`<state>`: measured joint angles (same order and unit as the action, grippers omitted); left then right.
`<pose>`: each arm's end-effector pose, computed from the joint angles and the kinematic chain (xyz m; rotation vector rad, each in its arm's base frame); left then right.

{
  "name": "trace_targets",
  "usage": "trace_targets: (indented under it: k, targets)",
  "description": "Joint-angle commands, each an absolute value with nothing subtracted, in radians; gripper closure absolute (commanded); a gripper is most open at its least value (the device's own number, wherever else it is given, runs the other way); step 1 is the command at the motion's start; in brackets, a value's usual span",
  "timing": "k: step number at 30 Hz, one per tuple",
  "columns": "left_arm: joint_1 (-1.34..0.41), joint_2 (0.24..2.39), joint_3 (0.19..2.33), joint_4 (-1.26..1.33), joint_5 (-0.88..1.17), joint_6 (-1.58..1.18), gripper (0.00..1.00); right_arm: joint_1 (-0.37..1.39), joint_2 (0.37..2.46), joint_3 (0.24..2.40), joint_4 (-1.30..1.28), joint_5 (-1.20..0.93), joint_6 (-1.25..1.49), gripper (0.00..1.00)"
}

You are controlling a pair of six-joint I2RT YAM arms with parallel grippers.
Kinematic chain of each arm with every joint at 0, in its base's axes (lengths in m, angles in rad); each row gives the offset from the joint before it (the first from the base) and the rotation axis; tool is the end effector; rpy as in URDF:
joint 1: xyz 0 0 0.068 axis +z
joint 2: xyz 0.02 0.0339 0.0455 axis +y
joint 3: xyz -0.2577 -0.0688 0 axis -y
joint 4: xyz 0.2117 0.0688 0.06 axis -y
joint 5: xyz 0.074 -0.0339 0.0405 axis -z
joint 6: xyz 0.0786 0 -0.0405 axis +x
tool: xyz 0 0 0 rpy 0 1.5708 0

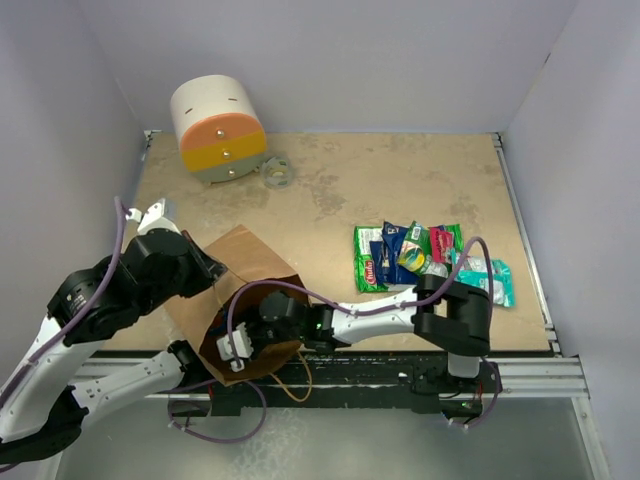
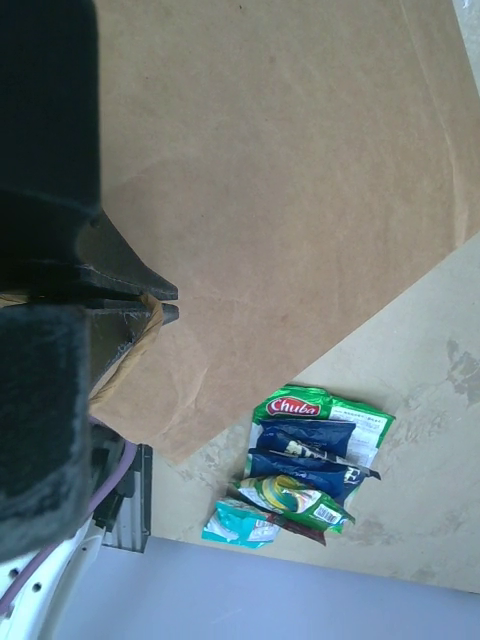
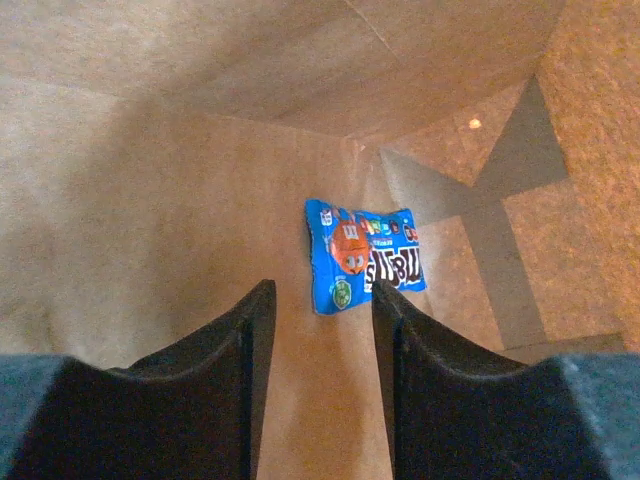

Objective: Take the snacks out of the paper bag

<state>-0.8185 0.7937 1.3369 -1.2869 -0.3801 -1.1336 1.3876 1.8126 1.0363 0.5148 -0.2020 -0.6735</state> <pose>0.0880 -0.0514 0.3585 -0.5558 2.2539 -0.5915 0.0611 0.4165 0.2191 -1.6842 0.8399 0.6815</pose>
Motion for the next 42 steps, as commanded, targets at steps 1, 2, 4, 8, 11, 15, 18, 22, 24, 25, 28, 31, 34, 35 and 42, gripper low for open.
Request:
trace_targets:
  k: [1, 2, 4, 8, 11, 15, 18, 22, 24, 25, 28, 31, 34, 35, 42]
  targets:
    - [-0.816, 0.785, 1.363, -1.236, -0.362, -1.113, 1.0, 1.391, 1.859, 1.064, 0.711, -0.157, -0.636, 0.53]
    - [-0.816, 0.786, 1.365, -1.233, -0.359, -1.107, 1.0, 1.391, 1.871, 1.063, 0.733, -0.163, -0.614, 0.53]
    - [-0.816, 0.791, 1.38, -1.229, -0.356, -1.097, 1.0, 1.39, 1.889, 1.062, 0.754, -0.169, -0.607, 0.52]
    - [-0.816, 0.801, 1.403, -1.211, -0.347, -1.066, 1.0, 1.39, 1.919, 1.051, 0.809, -0.185, -0.635, 0.51]
    - [-0.816, 0.815, 1.42, -1.199, -0.334, -1.039, 1.0, 1.388, 1.953, 1.071, 0.819, -0.162, -0.637, 0.47]
    - [-0.816, 0.83, 1.441, -1.197, -0.32, -1.014, 1.0, 1.374, 2.0, 1.109, 0.803, -0.159, -0.643, 0.44]
    - [-0.816, 0.828, 1.436, -1.177, -0.311, -1.009, 1.0, 1.36, 2.027, 1.116, 0.834, -0.15, -0.616, 0.43]
    - [-0.816, 0.827, 1.422, -1.133, -0.278, -0.999, 1.0, 1.345, 2.065, 1.124, 0.884, -0.141, -0.599, 0.41]
    - [-0.816, 0.831, 1.424, -1.137, -0.269, -0.99, 1.0, 1.338, 2.092, 1.142, 0.9, -0.126, -0.596, 0.41]
    - [-0.816, 0.832, 1.424, -1.139, -0.269, -0.989, 1.0, 1.334, 2.104, 1.155, 0.902, -0.116, -0.593, 0.41]
    - [-0.816, 0.832, 1.424, -1.134, -0.259, -0.976, 1.0, 1.316, 2.145, 1.195, 0.904, -0.073, -0.57, 0.43]
    - [-0.816, 0.84, 1.433, -1.137, -0.253, -0.959, 1.0, 1.297, 2.175, 1.229, 0.908, -0.026, -0.538, 0.46]
    - [-0.816, 0.846, 1.452, -1.153, -0.266, -0.943, 1.0, 1.28, 2.188, 1.254, 0.907, 0.016, -0.518, 0.51]
    - [-0.816, 0.846, 1.456, -1.16, -0.274, -0.941, 1.0, 1.273, 2.187, 1.259, 0.905, 0.03, -0.513, 0.56]
    - [-0.815, 0.822, 1.433, -1.212, -0.337, -0.955, 1.0, 1.241, 2.105, 1.234, 0.887, 0.112, -0.496, 0.92]
